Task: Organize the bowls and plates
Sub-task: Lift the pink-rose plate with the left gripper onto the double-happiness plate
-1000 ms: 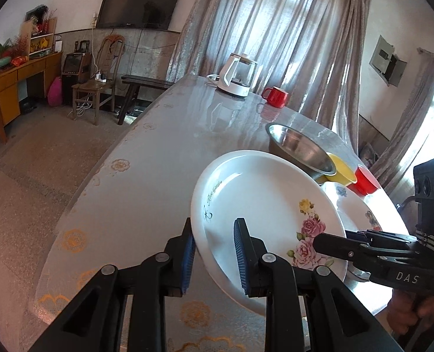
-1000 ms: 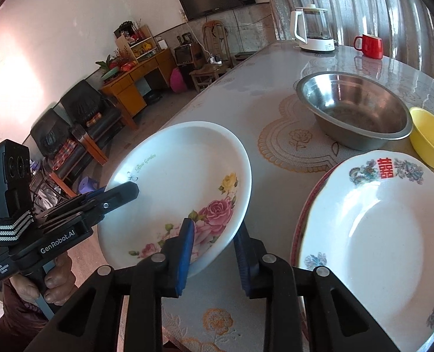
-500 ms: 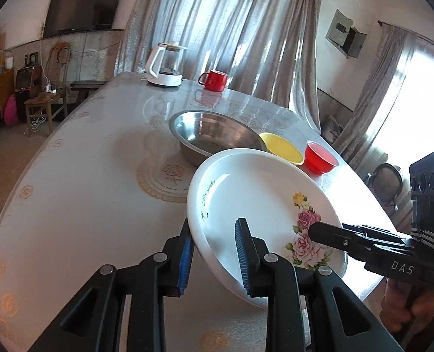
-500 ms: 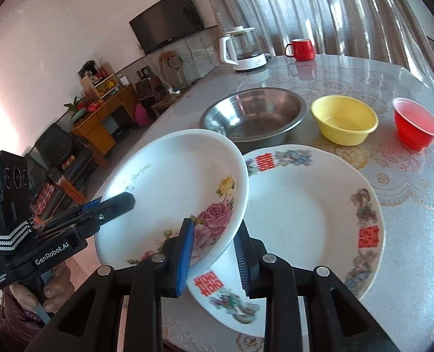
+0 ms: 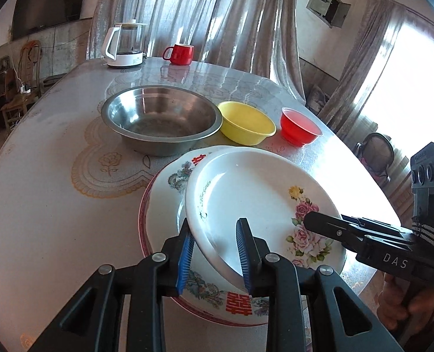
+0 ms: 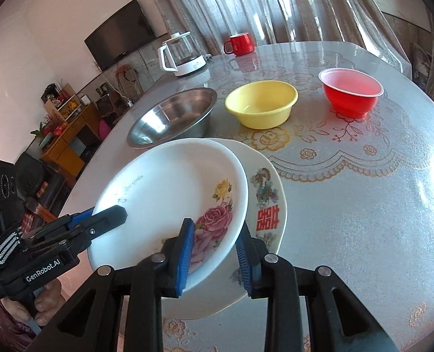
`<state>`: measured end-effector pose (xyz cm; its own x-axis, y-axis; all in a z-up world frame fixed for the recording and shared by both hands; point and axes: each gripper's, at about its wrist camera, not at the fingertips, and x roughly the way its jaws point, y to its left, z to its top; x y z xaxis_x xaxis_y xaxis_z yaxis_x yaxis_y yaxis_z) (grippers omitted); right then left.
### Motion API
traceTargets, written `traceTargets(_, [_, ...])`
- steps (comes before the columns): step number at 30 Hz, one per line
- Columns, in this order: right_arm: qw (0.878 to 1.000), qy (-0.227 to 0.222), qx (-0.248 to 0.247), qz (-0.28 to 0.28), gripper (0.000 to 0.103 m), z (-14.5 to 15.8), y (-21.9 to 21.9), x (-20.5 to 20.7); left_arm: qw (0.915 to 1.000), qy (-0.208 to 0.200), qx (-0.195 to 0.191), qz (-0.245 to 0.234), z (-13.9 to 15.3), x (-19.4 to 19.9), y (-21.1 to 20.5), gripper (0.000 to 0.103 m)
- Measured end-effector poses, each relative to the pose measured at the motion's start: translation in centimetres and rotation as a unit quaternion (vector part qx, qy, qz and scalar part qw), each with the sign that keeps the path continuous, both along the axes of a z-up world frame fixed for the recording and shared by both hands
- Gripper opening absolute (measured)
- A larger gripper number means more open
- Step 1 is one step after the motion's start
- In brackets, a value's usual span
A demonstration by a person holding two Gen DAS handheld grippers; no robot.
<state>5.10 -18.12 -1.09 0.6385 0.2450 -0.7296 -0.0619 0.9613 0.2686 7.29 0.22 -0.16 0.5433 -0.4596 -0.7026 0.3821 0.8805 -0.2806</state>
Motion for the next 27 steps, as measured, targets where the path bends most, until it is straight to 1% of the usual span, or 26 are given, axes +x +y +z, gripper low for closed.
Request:
traceTargets(3, [1.0,0.006,-0.002,-0.004,0.029,-0.3,-0.4,0.2,0.9999,0.012,0.004,0.002,-0.5,0.1,-0.3,0.028])
traceTargets(6, [1.0,0.015,-0.005,-0.005,0.031,-0.7,-0.4,0.4,0.9996,0.024,0.011,0.008,-1.1,0.3,-0.2,0.031])
traceTargets(17, [1.0,0.014,-0.011,-0.003,0.032,-0.9,-0.2,0.3,0.9995,0.028,-0.001,0.012,-0.9,-0.2,0.2,0.037])
traceTargets(20, [1.0,0.011,-0.015,-0.007,0.033,-0.7,-0.1,0.3,0.9997,0.023,-0.003,0.012,-0.6,-0.5,0.1,0.04])
traceTargets(23, [1.0,0.004,-0.027,-0.013,0.035,-0.6,-0.1,0.2,0.9998,0.017,-0.004,0.005,-0.3,-0.9,-0.1,0.042])
traceTargets(25, [0.999,-0.003,-0.039,-0.015,0.035,-0.4,0.0,0.0,0.9998,0.02,-0.005,0.006,-0.4,-1.1,0.0,0.043])
traceTargets(27, [0.999,-0.011,-0.03,-0.007,0.035,-0.1,0.1,-0.2,0.9995,0.03,-0.008,0.006,-0.7,-1.0,0.1,0.043])
